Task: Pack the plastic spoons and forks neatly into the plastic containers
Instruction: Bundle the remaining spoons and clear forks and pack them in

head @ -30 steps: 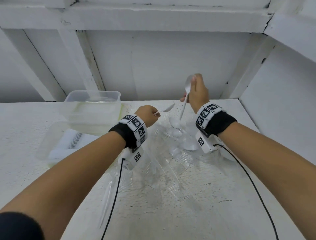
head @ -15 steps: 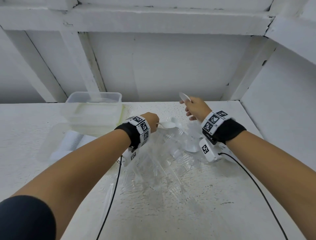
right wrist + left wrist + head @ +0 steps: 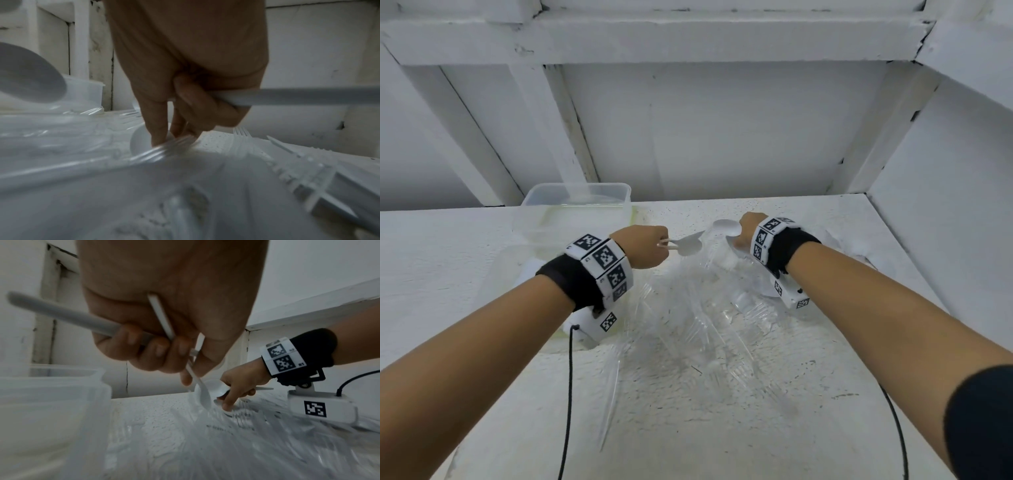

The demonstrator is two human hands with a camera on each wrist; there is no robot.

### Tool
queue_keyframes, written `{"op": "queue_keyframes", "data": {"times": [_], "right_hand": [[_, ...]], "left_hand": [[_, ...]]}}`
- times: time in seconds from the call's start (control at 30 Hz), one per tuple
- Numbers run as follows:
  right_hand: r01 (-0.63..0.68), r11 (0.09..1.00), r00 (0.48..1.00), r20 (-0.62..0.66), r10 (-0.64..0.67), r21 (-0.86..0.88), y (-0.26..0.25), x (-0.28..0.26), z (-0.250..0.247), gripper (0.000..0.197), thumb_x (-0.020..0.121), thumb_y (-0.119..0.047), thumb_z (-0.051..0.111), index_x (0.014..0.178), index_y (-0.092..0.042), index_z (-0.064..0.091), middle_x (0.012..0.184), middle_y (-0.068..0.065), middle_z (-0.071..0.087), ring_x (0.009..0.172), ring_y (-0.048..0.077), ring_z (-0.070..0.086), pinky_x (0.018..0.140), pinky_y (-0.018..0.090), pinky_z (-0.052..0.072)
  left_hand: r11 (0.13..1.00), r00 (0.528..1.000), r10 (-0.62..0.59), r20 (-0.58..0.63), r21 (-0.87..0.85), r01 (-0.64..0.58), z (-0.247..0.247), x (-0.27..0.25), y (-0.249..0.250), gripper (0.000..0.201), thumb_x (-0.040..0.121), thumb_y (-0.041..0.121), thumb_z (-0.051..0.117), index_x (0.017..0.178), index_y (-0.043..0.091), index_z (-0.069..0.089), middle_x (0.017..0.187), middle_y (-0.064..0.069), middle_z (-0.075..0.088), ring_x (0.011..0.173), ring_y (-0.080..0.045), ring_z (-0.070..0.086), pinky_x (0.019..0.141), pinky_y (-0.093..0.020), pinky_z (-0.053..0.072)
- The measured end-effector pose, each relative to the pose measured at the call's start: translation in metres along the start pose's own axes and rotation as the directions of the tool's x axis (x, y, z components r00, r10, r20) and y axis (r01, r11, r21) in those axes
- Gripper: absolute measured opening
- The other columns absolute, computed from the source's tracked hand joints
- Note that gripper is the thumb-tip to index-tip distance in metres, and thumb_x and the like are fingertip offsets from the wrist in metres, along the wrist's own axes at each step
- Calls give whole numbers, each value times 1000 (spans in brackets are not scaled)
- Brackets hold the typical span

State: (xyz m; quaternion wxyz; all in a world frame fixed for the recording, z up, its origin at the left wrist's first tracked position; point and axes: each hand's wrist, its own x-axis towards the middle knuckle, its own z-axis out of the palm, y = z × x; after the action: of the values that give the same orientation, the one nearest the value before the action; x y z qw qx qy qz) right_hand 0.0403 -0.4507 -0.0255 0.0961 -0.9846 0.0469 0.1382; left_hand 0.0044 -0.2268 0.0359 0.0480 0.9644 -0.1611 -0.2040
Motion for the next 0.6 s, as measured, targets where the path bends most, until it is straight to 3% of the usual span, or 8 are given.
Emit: {"op": "queue_keyframes", "data": {"times": [0.1, 0.23, 0.3, 0.43, 0.53, 0.6], "right_hand": [[15, 1000, 1000, 21, -15, 18, -3, 2, -3, 24, 84, -30, 55, 72, -9, 53, 61, 4, 55, 60, 25, 55, 54, 24, 39], [-2, 999, 1000, 19, 1, 51, -4, 6, -9, 19, 89, -18, 55, 74, -7, 50, 64, 4, 51, 63, 24, 52, 57, 26, 38], [-8, 995, 1000, -8, 9, 103, -2, 6, -11, 21, 90, -22, 52, 74, -8, 50, 68, 5, 53, 66, 25, 52, 60, 27, 39], [13, 972, 994, -112, 13, 234, 2, -1, -16, 23, 93, -22, 44, 84, -8, 59, 80, 6, 56, 72, 25, 51, 65, 27, 37], [121, 892, 964, -268, 0, 435, 0, -9, -24, 18, 95, -18, 41, 84, -13, 53, 76, 1, 52, 72, 22, 47, 69, 29, 37], [193, 752, 925, -372, 74, 630, -2, -14, -30, 21, 96, -14, 38, 111, -14, 53, 87, 3, 57, 72, 19, 52, 67, 31, 44]], "left_hand": [[999, 1000, 29, 6, 12, -29, 5, -5, -6, 29, 99, 29, 38, 120, 18, 53, 111, -4, 59, 88, -17, 47, 76, -27, 35], [998, 999, 18, 27, 61, -20, 8, -3, -4, 26, 100, 21, 34, 116, 13, 53, 86, 1, 59, 76, -16, 51, 64, -27, 39], [999, 998, 9, 70, 32, -11, 9, -2, -2, 20, 99, 14, 34, 110, 8, 50, 91, -3, 66, 71, -17, 57, 62, -25, 42], [999, 995, 25, 101, -50, -20, 11, 0, 2, 6, 95, 5, 40, 101, 7, 38, 105, -14, 66, 84, -26, 65, 77, -37, 51], [976, 997, 27, 73, -217, -10, 12, 4, 4, 19, 96, 4, 37, 115, 5, 38, 107, -12, 65, 82, -24, 60, 70, -33, 48], [920, 999, 4, 54, -391, 17, 12, 7, 7, 22, 97, 5, 30, 117, 9, 38, 103, -4, 66, 78, -19, 58, 59, -24, 41]]}}
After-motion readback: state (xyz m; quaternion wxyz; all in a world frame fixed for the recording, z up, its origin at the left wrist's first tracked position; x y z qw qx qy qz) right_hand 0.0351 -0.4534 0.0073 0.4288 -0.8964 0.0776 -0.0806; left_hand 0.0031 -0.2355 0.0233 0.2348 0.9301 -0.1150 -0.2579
